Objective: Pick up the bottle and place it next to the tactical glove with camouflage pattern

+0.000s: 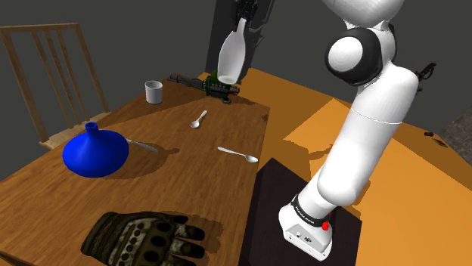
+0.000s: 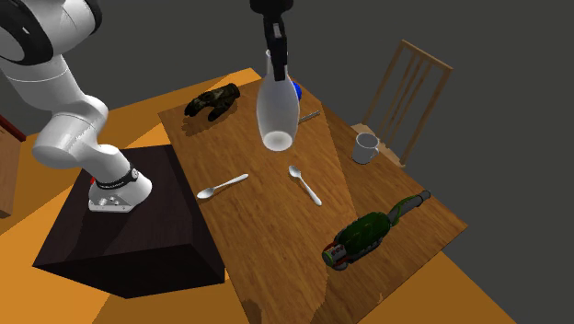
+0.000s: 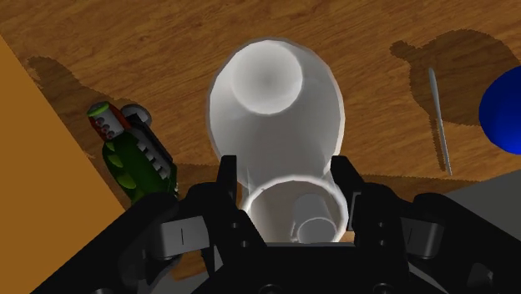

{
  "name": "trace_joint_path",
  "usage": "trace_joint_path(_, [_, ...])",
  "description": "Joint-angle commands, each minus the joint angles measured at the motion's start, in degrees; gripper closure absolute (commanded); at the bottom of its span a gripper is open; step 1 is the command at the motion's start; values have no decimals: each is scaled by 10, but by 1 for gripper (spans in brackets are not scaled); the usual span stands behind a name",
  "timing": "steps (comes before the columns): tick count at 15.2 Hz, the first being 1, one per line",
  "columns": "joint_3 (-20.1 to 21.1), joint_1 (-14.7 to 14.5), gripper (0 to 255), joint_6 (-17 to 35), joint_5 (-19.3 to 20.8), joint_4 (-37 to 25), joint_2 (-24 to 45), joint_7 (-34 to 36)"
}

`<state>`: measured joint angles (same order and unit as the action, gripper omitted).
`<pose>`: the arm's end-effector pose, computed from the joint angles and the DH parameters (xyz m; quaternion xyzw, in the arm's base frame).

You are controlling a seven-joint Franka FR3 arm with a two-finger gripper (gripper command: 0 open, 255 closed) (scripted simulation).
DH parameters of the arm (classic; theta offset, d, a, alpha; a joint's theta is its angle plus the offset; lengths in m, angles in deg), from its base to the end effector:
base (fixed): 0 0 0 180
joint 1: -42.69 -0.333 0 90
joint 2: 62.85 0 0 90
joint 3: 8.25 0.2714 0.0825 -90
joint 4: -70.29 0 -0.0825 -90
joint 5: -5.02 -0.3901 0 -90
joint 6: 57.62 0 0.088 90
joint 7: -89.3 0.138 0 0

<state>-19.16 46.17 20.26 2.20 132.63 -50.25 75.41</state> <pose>0.5758 -0.1246 0.6295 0.9996 0.0043 0.0274 0.0035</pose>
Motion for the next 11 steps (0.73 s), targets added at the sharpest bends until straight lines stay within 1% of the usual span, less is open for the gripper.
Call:
trace_joint_path(1, [-1, 3, 255, -24, -3, -38, 15, -1])
trace_joint_path(4, [-2, 10, 255, -67, -11, -112, 46, -3])
trace_joint_path(6, [-2, 18, 255, -103, -18, -178, 76, -4])
trace_joint_path(7, [-2, 24, 255, -126, -24, -223, 98, -4])
trace_joint_path(8, [-1, 28, 255, -138, -26, -247, 110, -4])
trace_joint_path(9, [1, 10, 255, -120, -18, -201, 82, 9])
trace_joint_path(11, [8, -19, 255, -98, -6, -142, 44, 35])
